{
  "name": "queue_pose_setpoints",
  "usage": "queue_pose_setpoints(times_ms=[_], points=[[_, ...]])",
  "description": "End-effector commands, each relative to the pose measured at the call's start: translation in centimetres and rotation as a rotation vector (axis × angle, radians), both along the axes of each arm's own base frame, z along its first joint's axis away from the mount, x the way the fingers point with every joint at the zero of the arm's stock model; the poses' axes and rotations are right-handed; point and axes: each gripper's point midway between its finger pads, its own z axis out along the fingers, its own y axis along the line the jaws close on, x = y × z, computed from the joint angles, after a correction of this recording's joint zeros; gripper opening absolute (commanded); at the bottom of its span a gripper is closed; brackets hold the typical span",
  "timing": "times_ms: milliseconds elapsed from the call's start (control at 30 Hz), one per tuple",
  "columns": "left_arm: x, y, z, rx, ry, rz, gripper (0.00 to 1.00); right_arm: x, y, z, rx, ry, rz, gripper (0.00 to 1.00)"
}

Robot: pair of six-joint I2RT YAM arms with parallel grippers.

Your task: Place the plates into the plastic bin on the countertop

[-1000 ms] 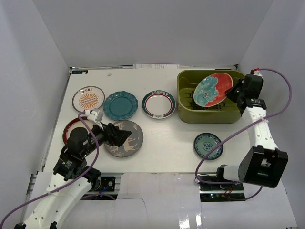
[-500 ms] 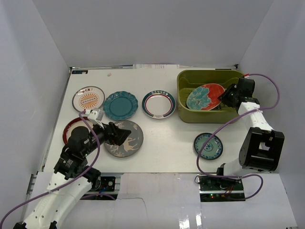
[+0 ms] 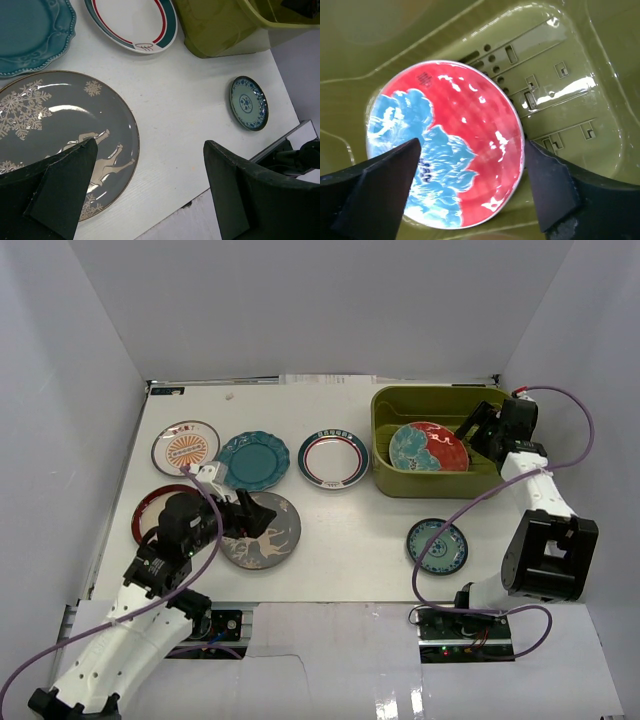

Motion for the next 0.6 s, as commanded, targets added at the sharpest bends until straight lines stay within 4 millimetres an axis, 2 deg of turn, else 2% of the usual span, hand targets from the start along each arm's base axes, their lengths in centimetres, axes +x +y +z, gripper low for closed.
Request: queue_pose_setpoints(times_ms=[0, 33, 167, 200, 233, 267, 300, 333, 367, 400, 433, 467, 500, 533, 567], points=[[0.5, 0.6, 0.5, 0.002, -0.002, 0.043, 0.98, 1.1, -0.1, 6.4, -0.04, -0.179, 0.004, 0.94], [0.6, 0.8, 0.5, 0.003, -0.003, 0.05, 0.98, 1.0, 0.3, 7.2, -0.038, -0.201, 0.009, 0.95], [1.3, 1.4, 0.0, 0.018, 0.019, 0.089, 0.98, -0.2, 5.5, 12.0, -0.005, -0.351, 0.158, 0.97], [1.4, 1.5, -0.2, 0.022, 0.027, 0.096, 0.98, -1.2, 8.4, 13.4, 0.006, -0.394, 0.23, 0.97], [1.7, 1.6, -0.5, 0.027, 0.041, 0.107, 0.98, -1.8, 10.3, 13.8, 0.018, -0.413, 0.277, 0.95], [1.9, 1.8, -0.6, 0.03, 0.048, 0.118, 0.98, -3.1, 14.0, 13.5, 0.039, -0.422, 0.369, 0.94], [2.0, 1.9, -0.8, 0.034, 0.057, 0.128, 0.98, -4.4, 15.9, 14.1, 0.069, -0.442, 0.41, 0.92], [2.5, 2.4, -1.2, 0.044, 0.075, 0.169, 0.98, -5.5, 17.7, 13.6, 0.101, -0.44, 0.45, 0.86], [2.8, 2.6, -1.5, 0.048, 0.086, 0.191, 0.98, -7.3, 21.7, 14.4, 0.159, -0.497, 0.553, 0.83], [3.1, 2.8, -1.5, 0.05, 0.092, 0.211, 0.98, -9.2, 23.4, 12.1, 0.198, -0.467, 0.597, 0.79], [3.5, 3.1, -1.4, 0.052, 0.095, 0.234, 0.98, -10.5, 25.2, 11.4, 0.27, -0.453, 0.617, 0.69], [3.9, 3.3, -1.5, 0.047, 0.11, 0.269, 0.98, -13.1, 28.5, 10.6, 0.318, -0.445, 0.695, 0.64], [4.3, 3.7, -1.2, 0.045, 0.104, 0.303, 0.98, -14.4, 30.2, 8.8, 0.352, -0.443, 0.727, 0.57], [4.6, 3.7, -0.9, 0.038, 0.099, 0.313, 0.98, -15.7, 31.7, 7.7, 0.394, -0.411, 0.753, 0.44], [5.0, 3.7, -0.6, 0.038, 0.092, 0.324, 0.98, -17.4, 33.8, 6.6, 0.4, -0.388, 0.794, 0.4]])
